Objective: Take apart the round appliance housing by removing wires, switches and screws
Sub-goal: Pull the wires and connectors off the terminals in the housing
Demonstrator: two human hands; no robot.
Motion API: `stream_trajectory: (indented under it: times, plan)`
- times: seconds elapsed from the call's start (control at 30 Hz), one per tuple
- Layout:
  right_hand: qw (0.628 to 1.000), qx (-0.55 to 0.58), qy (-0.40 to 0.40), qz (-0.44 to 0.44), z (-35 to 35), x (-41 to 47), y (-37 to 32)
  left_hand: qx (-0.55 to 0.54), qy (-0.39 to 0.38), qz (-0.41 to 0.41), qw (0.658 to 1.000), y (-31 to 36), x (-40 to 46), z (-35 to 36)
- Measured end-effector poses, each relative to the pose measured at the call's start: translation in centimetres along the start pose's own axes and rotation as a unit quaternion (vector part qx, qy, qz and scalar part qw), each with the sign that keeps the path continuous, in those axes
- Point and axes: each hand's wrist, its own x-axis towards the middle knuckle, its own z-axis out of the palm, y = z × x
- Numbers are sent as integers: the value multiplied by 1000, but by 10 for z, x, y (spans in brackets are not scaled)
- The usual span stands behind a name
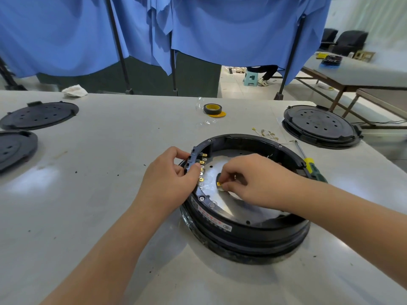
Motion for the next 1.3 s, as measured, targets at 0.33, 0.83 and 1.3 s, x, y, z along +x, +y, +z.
stream_trajectory:
  times: [0.33,0.83,1.3]
  plan:
    - [949,-84,220,-209,-15,-26,-22,-18,25,-1,1000,-1,-1,3]
    - [906,-271,274,-173,-53,-11,34,105,1,51,993,23,12,6]
    - [971,-94,115,186,-47,43,132,279,-152,88,944,48,35,31]
